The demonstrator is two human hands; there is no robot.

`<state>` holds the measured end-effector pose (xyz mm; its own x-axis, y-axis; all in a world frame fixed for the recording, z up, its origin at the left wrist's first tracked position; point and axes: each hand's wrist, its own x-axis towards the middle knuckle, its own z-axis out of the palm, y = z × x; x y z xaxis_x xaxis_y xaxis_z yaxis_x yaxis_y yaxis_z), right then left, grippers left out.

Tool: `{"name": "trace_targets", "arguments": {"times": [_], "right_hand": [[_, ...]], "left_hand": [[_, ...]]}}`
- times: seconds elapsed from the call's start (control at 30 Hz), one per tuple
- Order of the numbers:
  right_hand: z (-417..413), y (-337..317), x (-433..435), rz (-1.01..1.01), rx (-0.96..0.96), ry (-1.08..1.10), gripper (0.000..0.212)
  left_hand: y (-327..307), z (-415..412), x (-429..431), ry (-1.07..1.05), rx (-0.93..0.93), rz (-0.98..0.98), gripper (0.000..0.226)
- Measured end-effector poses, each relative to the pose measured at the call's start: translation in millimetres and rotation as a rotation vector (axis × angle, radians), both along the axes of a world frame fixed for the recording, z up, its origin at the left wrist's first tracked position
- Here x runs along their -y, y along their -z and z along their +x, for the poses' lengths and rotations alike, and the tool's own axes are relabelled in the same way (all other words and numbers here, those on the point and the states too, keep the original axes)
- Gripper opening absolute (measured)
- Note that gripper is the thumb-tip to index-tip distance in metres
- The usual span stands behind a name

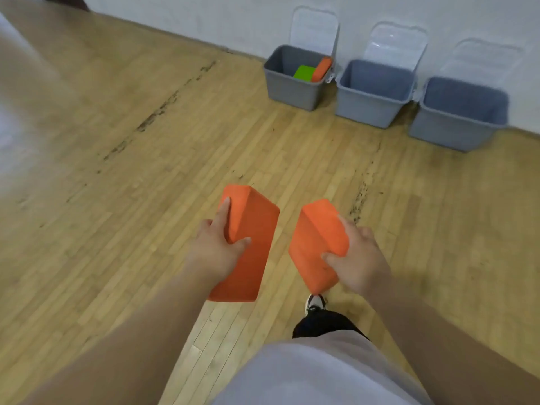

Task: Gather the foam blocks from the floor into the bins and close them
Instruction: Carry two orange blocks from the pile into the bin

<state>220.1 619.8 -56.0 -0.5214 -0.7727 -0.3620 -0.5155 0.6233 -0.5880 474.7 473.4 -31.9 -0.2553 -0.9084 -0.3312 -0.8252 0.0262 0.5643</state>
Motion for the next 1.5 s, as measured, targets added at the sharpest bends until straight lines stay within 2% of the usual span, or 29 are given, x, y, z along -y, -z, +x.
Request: {"name": "trace_targets", "arguments": {"times": [0.23, 0.37, 0.6, 0.8, 1.0, 1.13, 1.33, 1.5], "right_hand": [[-121, -38, 119, -0.006, -0.04, -0.083, 0.091], [-156, -51, 183, -0.024, -0.059, -0.11, 0.09], [-202, -27, 304, -0.01, -0.006, -0.082, 0.092], [-226, -31, 430, 0.012, -0.092, -0.029, 0.094], [-268, -56, 550, -0.068, -0.08, 0.086, 0.081], [-307, -50, 616, -0.043, -0.067, 0.144, 0.091], [-401, -24, 727, -0.041, -0.081, 0.082, 0.086], [-489, -32, 833, -0.003, -0.12, -0.027, 0.085]], "left_hand": [[-31, -103, 104, -0.053, -0.08, -0.026, 0.096], [-38, -135, 160, -0.026, -0.072, -0.071, 0.095], [-25, -189, 312, 0.028, -0.099, -0.053, 0.093], [-15, -221, 470, 0.138, -0.078, -0.016, 0.094], [-37, -270, 627, 0.184, -0.077, -0.059, 0.096], [-26, -316, 695, 0.207, -0.096, -0.052, 0.096], [5, -402, 787, 0.177, -0.109, -0.055, 0.099], [0, -468, 864, 0.076, -0.126, -0.051, 0.099]]}}
